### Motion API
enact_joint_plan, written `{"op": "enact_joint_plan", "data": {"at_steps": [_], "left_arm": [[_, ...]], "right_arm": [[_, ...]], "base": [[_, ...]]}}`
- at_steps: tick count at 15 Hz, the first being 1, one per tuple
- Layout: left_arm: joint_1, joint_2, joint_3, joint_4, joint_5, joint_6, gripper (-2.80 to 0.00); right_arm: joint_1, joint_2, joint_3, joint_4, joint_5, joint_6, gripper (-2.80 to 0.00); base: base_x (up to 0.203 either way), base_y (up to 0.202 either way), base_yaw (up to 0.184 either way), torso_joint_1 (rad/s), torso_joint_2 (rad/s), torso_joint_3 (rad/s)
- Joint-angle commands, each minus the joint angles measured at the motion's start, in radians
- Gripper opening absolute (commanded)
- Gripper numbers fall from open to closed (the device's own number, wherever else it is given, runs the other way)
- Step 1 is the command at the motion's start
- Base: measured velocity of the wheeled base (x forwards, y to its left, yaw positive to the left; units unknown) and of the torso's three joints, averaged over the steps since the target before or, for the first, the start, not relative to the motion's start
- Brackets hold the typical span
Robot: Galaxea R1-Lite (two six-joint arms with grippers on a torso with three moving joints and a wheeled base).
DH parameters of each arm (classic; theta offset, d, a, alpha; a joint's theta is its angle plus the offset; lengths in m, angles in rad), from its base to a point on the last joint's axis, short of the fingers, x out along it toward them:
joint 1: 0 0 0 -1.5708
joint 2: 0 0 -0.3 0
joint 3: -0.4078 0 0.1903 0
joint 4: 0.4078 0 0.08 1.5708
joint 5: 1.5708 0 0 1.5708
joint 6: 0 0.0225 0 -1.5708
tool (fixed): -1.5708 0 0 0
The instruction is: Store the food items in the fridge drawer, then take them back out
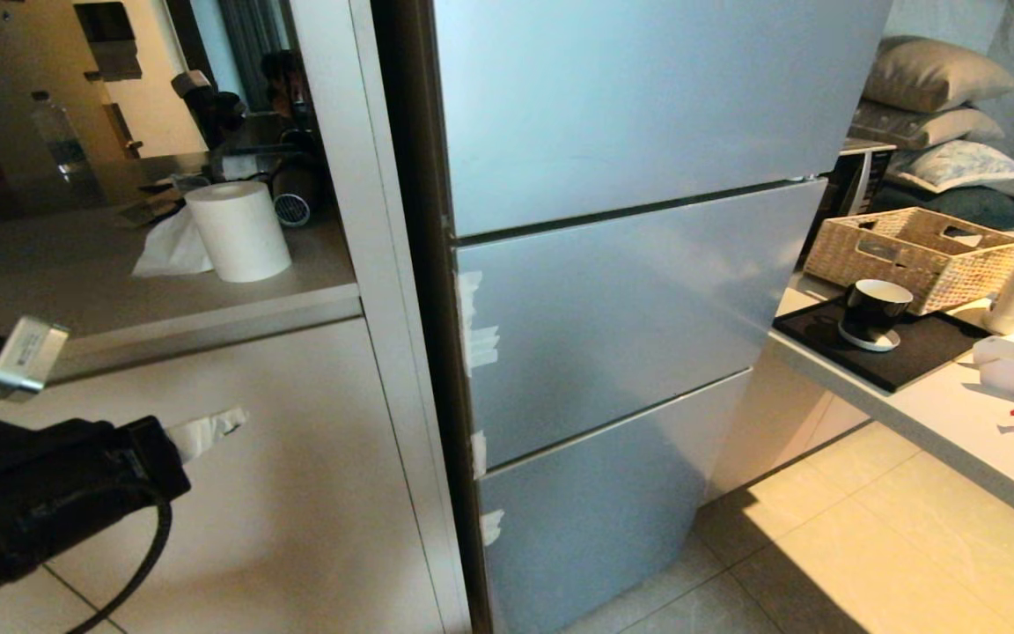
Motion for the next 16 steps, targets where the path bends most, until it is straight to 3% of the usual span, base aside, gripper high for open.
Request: {"op": "enact_joint_plan", "data": {"at_steps": [1, 5, 8, 12, 14, 16], "left_arm": [[0.0, 0.058, -0.022, -0.006, -0.001, -0.003, -2.8], [0.0, 0.149, -0.052, -0.076, 0.002, -0.012, -2.8], [-0.004, 0.244, -0.085, -0.167, 0.002, -0.067, -2.8], [-0.086, 0.362, -0.157, -0.28, 0.014, -0.087, -2.8], [-0.159, 0.395, -0.187, -0.281, 0.071, -0.089, -2.8], [-0.271, 0.461, -0.26, -0.283, 0.182, -0.109, -2.8]], "right_arm": [[0.0, 0.001, 0.0, 0.0, 0.0, 0.0, -2.8], [0.0, 0.001, 0.0, 0.0, 0.0, 0.0, -2.8], [0.0, 0.001, 0.0, 0.0, 0.0, 0.0, -2.8], [0.0, 0.001, 0.0, 0.0, 0.0, 0.0, -2.8], [0.0, 0.001, 0.0, 0.0, 0.0, 0.0, -2.8], [0.0, 0.001, 0.0, 0.0, 0.0, 0.002, -2.8]], "base": [[0.0, 0.0, 0.0, 0.0, 0.0, 0.0], [0.0, 0.0, 0.0, 0.0, 0.0, 0.0], [0.0, 0.0, 0.0, 0.0, 0.0, 0.0], [0.0, 0.0, 0.0, 0.0, 0.0, 0.0], [0.0, 0.0, 0.0, 0.0, 0.0, 0.0], [0.0, 0.0, 0.0, 0.0, 0.0, 0.0]]}}
